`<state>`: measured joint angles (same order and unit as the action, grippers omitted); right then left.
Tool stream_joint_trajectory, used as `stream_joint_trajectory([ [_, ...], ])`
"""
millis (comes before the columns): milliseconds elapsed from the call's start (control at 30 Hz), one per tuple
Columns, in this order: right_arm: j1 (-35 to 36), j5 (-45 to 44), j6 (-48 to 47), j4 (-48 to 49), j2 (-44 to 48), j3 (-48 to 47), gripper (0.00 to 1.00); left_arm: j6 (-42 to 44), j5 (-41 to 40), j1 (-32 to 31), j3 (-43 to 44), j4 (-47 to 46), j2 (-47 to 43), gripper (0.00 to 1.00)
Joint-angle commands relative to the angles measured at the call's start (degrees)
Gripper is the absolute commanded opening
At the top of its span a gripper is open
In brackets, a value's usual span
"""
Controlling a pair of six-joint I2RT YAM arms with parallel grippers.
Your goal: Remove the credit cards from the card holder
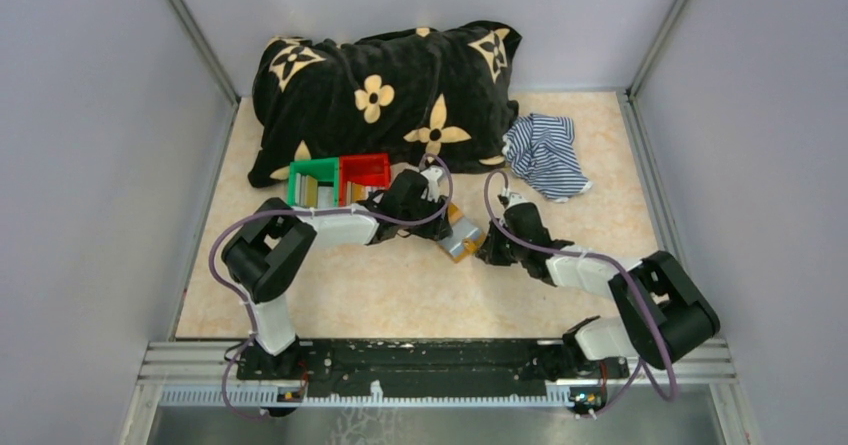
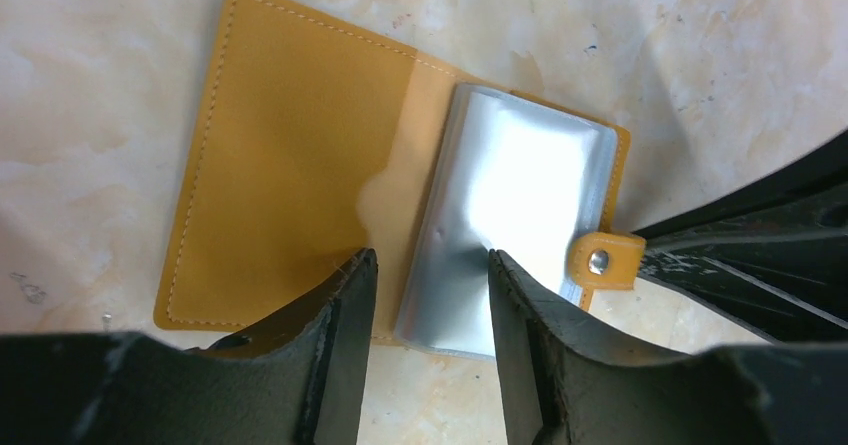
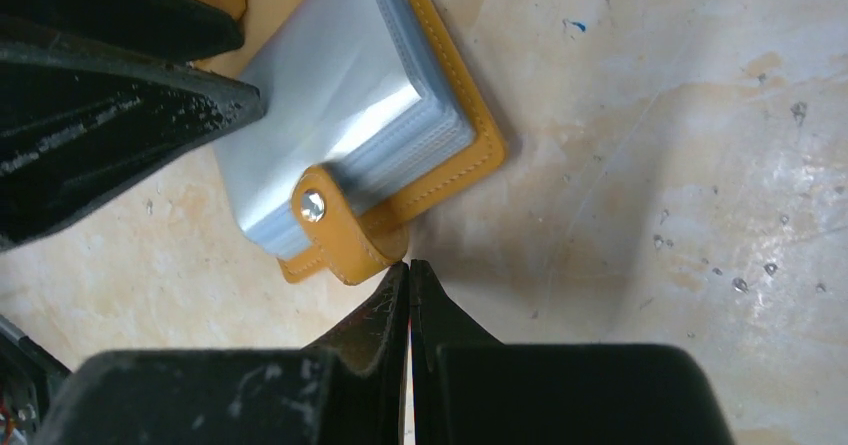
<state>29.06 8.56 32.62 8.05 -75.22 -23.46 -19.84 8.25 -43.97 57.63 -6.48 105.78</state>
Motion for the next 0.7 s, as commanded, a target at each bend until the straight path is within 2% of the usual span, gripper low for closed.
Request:
stream_joint_trajectory([
  [0, -0.4, -0.5, -0.4, 4.3, -4.2, -3.8, 0.00, -4.8, 3.7, -0.2, -4.2, 0.2, -0.5, 0.51],
  [233, -1.8, 0.9, -0.9, 8.4, -11.8, -8.4, 0.00, -9.8, 5.9, -0.3, -8.6, -1.4, -3.5, 0.49],
  [433, -3.2, 0.9, -1.4, 8.0, -15.9, -14.2, 0.00, -12.2, 5.6, -0.6, -10.8, -0.9, -5.5, 0.49],
  [667, -5.8, -3.0, -6.2, 0.7, -8.0, -16.4, 0.00, -12.0, 4.6, -0.6, -9.7, 0.0, -4.8, 0.48],
])
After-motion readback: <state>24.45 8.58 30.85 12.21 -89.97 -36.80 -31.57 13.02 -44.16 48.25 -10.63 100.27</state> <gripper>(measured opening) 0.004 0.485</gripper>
